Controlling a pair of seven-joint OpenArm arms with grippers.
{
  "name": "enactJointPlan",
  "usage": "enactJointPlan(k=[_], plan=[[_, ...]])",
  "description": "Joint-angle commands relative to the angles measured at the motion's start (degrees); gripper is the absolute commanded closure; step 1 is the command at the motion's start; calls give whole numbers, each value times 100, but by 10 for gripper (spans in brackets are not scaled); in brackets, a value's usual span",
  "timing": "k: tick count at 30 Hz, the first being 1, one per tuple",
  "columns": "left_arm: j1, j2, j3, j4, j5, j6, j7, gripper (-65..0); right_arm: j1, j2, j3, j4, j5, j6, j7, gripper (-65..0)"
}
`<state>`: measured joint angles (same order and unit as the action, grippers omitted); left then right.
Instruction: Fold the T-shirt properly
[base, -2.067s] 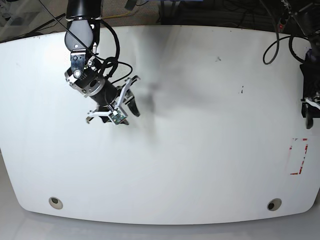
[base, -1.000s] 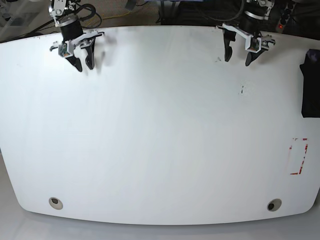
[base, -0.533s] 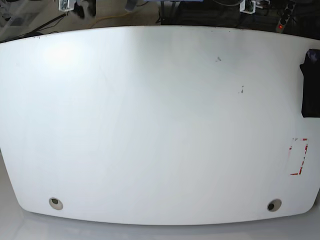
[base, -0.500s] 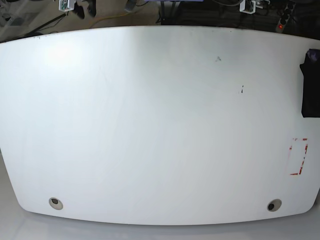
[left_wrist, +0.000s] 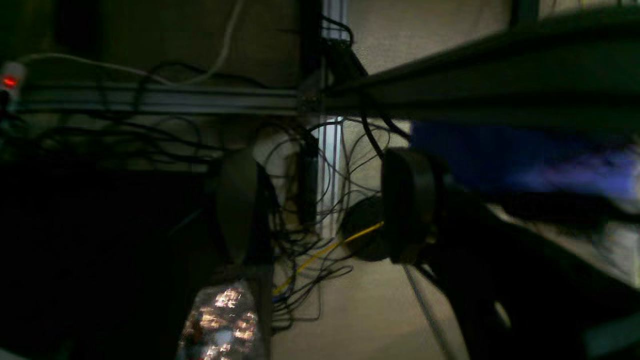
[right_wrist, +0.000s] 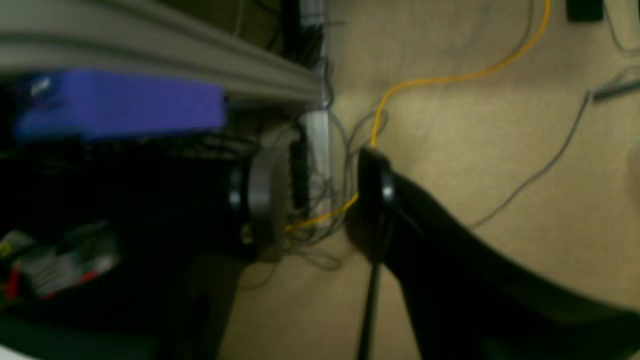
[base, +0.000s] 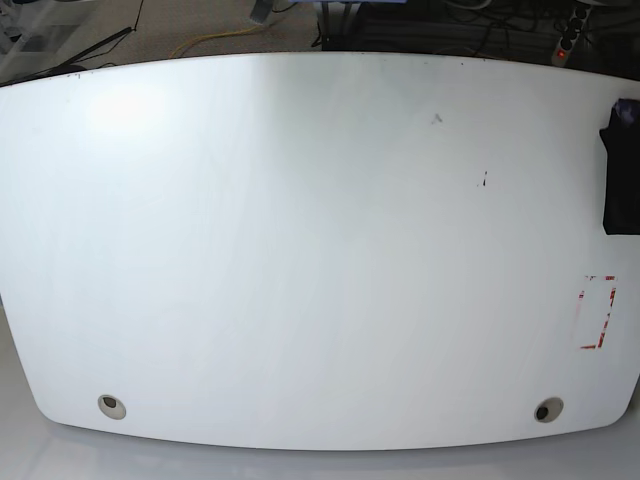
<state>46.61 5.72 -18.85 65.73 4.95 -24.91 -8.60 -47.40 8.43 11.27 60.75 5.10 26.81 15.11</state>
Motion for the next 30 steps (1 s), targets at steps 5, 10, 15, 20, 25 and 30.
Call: enactJointPlan(k=[5,10,15,20,25,30], plan=[[-938,-180,-9,-1892,353,280,-76,-367,1078,6,-23,-1684,-330,49,75,-217],[-1879,-312,-1,-3431,599,1132,-94,-367,1957,94,-32,-2923,-339,49,75,-217],[-2775,-550,8,-4864,617,1440,-103,-367,2757,261,-32,-3917,-339,49,75,-217],[-3364,-761,8,-5567,617,1677,-103,-367,3311,305,-32,-4409,-357,49,67,-220],[-3795,-796,8,-5883,635,1897,-67,-367,3601,305,3,-4532,-1113,40,58,-220],[-3909,-919,8,-6165,635,1994,-67,-367,3628,270,3,-4506,-1420,40,58,-220]])
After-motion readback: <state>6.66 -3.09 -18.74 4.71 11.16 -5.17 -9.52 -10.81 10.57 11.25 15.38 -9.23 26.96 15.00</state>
